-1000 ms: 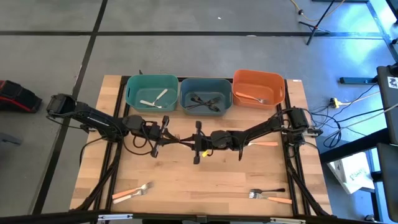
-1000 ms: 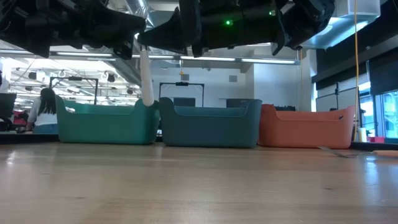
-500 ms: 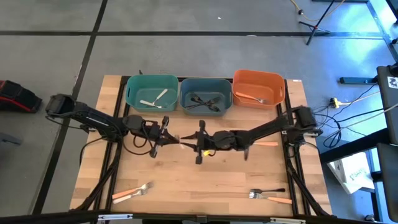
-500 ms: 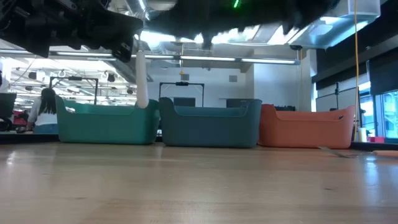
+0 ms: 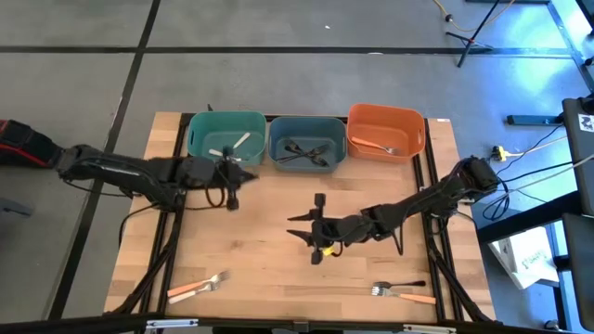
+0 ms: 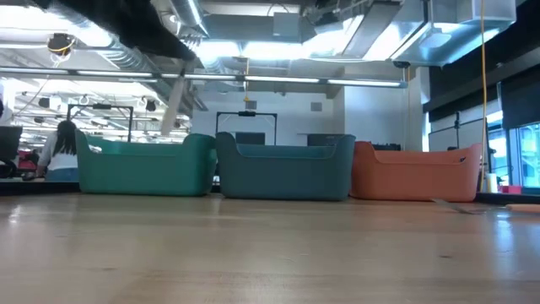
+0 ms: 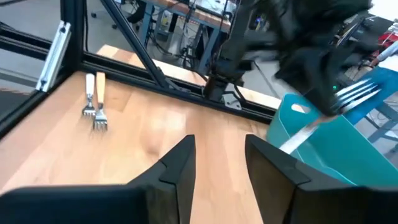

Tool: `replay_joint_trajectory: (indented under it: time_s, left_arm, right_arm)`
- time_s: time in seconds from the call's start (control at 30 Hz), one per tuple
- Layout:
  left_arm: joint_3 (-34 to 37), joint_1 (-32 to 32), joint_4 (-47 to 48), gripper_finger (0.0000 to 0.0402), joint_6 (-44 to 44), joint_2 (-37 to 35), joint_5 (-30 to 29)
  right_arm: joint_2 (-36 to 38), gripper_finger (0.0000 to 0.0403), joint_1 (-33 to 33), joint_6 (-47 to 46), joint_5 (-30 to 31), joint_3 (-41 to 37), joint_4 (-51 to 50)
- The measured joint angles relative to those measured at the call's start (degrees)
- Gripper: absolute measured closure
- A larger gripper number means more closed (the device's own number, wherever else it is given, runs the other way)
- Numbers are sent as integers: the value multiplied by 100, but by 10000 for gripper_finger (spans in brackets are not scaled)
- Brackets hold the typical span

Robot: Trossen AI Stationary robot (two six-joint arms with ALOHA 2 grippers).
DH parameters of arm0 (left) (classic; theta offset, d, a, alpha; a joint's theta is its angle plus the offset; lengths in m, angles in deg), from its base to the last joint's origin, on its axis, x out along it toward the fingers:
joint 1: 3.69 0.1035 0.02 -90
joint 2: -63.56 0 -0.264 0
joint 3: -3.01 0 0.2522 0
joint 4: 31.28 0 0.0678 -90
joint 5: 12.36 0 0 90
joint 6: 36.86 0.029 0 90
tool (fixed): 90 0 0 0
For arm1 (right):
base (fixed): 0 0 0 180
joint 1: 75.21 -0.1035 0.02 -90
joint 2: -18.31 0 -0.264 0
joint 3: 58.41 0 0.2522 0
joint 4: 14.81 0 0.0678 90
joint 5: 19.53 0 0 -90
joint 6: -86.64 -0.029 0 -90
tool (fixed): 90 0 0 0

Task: Sort silverware by color (type)
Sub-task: Put the right white fork into the green bin

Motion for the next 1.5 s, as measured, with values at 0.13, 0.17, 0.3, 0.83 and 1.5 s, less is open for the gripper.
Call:
replay_joint_trajectory:
  time_s: [0.13,0.17,0.3,0.83,1.5]
  left_arm:
    - [-766,262,1357,396,92,5,-918]
    - [-889,363,1519,395,114,9,-1045]
    - [-1004,922,1766,395,627,16,-1238]
    - [-1004,3688,1893,393,1580,1563,-58]
    - [-1002,4417,1854,392,1887,3394,352]
  right_arm:
    - [0,271,6,2,14,-4,-37]
    - [0,271,14,4,14,-4,-37]
    - [0,271,46,2,9,-4,-42]
    - [-2,271,44,-15,-4,-4,-207]
    - [-2,272,44,-15,-7,-4,-339]
